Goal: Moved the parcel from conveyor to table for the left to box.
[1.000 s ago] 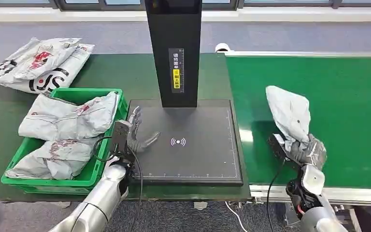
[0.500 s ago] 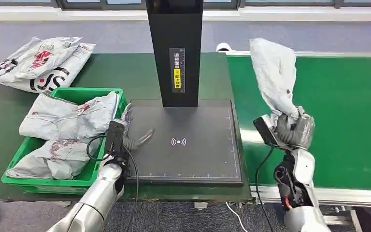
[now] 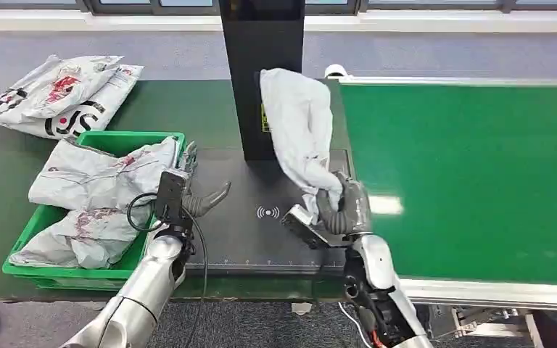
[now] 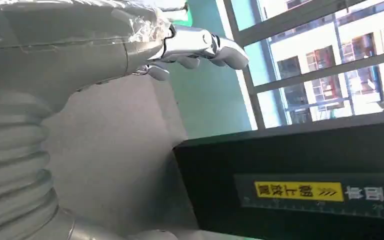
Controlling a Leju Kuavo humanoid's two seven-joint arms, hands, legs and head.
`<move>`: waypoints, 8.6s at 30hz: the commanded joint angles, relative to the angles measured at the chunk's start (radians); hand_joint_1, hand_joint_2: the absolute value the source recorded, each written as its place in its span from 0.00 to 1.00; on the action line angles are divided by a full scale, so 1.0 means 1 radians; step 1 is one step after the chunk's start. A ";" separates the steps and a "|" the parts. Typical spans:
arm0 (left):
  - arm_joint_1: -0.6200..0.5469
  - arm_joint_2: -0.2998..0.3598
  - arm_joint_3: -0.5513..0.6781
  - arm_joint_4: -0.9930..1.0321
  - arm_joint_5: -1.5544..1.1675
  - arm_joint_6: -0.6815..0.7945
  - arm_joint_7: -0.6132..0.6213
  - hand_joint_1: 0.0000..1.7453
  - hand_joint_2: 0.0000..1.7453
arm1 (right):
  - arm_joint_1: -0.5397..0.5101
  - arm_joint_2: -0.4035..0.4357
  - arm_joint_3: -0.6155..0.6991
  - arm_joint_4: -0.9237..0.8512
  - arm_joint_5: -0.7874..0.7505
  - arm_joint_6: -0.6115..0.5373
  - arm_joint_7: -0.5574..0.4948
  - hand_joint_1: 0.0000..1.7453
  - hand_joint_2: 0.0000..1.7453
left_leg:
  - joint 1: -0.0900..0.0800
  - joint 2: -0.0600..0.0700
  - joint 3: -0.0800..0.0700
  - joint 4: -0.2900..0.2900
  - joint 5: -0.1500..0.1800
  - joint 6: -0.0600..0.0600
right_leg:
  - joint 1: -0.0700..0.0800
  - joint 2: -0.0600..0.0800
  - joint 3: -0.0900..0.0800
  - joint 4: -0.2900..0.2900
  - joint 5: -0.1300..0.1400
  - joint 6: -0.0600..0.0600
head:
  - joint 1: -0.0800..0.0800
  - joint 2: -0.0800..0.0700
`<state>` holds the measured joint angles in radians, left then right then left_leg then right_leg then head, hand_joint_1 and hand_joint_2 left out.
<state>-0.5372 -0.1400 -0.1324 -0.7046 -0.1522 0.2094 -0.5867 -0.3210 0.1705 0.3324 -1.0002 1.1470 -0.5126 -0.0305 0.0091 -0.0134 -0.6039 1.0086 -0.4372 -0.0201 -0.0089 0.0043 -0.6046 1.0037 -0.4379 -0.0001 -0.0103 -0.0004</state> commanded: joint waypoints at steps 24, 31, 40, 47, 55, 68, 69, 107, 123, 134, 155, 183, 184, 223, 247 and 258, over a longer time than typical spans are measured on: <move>0.049 0.011 0.118 -0.172 0.059 0.121 -0.020 0.00 1.00 | -0.033 -0.063 0.205 0.027 -0.263 0.217 0.022 0.00 1.00 | 0.000 0.003 0.001 0.000 -0.001 0.001 | 0.000 0.001 0.001 -0.001 0.000 0.000 | 0.000 0.000; 0.078 0.030 0.033 -0.189 -0.051 0.127 0.033 0.00 1.00 | 0.024 -0.044 0.042 -0.206 -0.663 0.047 -0.306 0.00 1.00 | 0.000 0.001 0.000 0.000 -0.001 0.001 | -0.001 -0.001 0.000 0.000 -0.001 0.000 | 0.000 0.000; 0.056 0.028 -0.027 -0.098 -0.174 0.141 0.046 0.00 1.00 | -0.015 -0.041 0.003 -0.195 -0.805 0.037 -0.382 0.00 1.00 | -0.001 0.001 0.002 -0.001 0.000 0.001 | -0.001 -0.001 0.002 -0.002 0.000 0.000 | 0.000 0.000; 0.056 0.028 -0.027 -0.098 -0.174 0.141 0.046 0.00 1.00 | -0.015 -0.041 0.003 -0.195 -0.805 0.037 -0.382 0.00 1.00 | -0.001 0.001 0.001 0.000 0.000 0.000 | -0.001 0.000 0.000 -0.001 0.000 0.000 | 0.000 0.000; 0.056 0.028 -0.027 -0.098 -0.174 0.141 0.046 0.00 1.00 | -0.015 -0.041 0.003 -0.195 -0.805 0.037 -0.382 0.00 1.00 | -0.001 0.001 0.001 0.000 0.000 0.000 | 0.000 0.000 0.001 -0.001 0.000 0.000 | 0.000 0.000; 0.056 0.028 -0.027 -0.098 -0.174 0.141 0.046 0.00 1.00 | -0.015 -0.041 0.003 -0.195 -0.805 0.037 -0.382 0.00 1.00 | -0.001 0.002 0.001 -0.001 0.000 0.000 | 0.000 0.000 0.000 -0.001 0.000 0.000 | 0.000 0.000; 0.056 0.028 -0.027 -0.098 -0.174 0.141 0.046 0.00 1.00 | -0.015 -0.041 0.003 -0.195 -0.805 0.037 -0.382 0.00 1.00 | -0.001 0.002 0.002 -0.001 0.000 0.000 | -0.001 0.000 0.001 -0.001 0.000 0.000 | 0.000 0.000; -0.158 0.011 -0.406 0.395 -0.692 -0.085 0.349 1.00 1.00 | -0.078 -0.045 -0.154 -0.066 -1.134 0.280 -0.396 0.00 1.00 | -0.003 -0.001 0.022 -0.004 -0.002 0.006 | -0.005 -0.003 0.024 -0.005 -0.002 0.003 | -0.002 0.000; -0.266 0.094 -0.228 -0.144 -0.860 0.328 0.438 1.00 1.00 | -0.081 -0.026 -0.114 -0.055 -1.157 0.217 -0.448 0.00 1.00 | -0.001 0.000 0.004 0.002 0.000 0.003 | -0.003 0.000 0.005 0.001 0.002 0.002 | -0.002 0.000; -0.227 0.105 -0.189 -0.094 -0.938 0.428 0.457 1.00 1.00 | -0.053 -0.048 -0.107 -0.053 -1.156 0.203 -0.457 0.00 1.00 | -0.002 -0.001 0.004 0.000 0.001 0.003 | -0.004 0.000 0.004 -0.001 0.001 0.002 | -0.002 0.000; -0.145 0.347 0.230 0.161 -1.389 0.412 0.957 1.00 1.00 | 0.023 -0.057 -0.103 -0.086 -1.150 0.200 -0.443 0.00 1.00 | 0.000 0.010 0.012 -0.007 0.000 0.001 | -0.001 0.009 0.008 -0.006 0.002 0.000 | -0.003 0.000; -0.278 0.345 0.461 0.311 -1.175 0.345 0.716 0.00 1.00 | 0.071 -0.065 -0.150 -0.198 -1.106 0.223 -0.390 0.00 1.00 | 0.001 0.001 0.003 -0.001 0.001 -0.001 | 0.002 -0.001 0.001 -0.001 0.000 -0.001 | -0.003 0.000; -0.278 0.345 0.461 0.311 -1.175 0.345 0.716 0.00 1.00 | 0.071 -0.065 -0.150 -0.198 -1.106 0.223 -0.390 0.00 1.00 | 0.000 0.000 0.001 0.000 0.002 -0.001 | 0.001 -0.002 -0.001 0.000 0.000 -0.002 | -0.003 0.000; -0.211 0.148 0.234 0.011 -0.271 0.162 0.123 0.00 1.00 | -0.124 -0.066 -0.067 0.048 -1.118 0.227 -0.427 0.00 1.00 | 0.000 0.003 0.002 -0.001 0.002 -0.001 | 0.001 0.000 0.000 -0.001 0.003 -0.002 | -0.003 0.000; -0.136 -0.086 -0.037 0.110 -0.007 0.006 -0.042 0.00 1.00 | -0.243 0.071 0.037 0.236 -1.013 0.086 -0.462 0.00 1.00 | -0.001 0.003 0.002 -0.001 0.002 -0.001 | 0.000 0.001 0.000 -0.001 0.003 -0.002 | -0.002 0.000; -0.113 -0.109 -0.060 0.128 0.055 0.069 -0.068 0.00 1.00 | -0.206 0.075 0.046 0.181 -0.943 0.026 -0.425 0.00 1.00 | -0.002 0.005 0.003 -0.002 0.001 -0.001 | 0.000 0.003 0.001 -0.002 0.003 -0.002 | -0.002 0.000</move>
<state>-0.6200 -0.2426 -0.1206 -0.6611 -0.1049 0.2553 -0.6725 -0.4970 0.2468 0.3303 -0.8610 0.1827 -0.4860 -0.4953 0.0075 -0.0099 -0.6054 1.0090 -0.4356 -0.0222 -0.0097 0.0073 -0.6082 1.0041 -0.4350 -0.0022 -0.0126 0.0000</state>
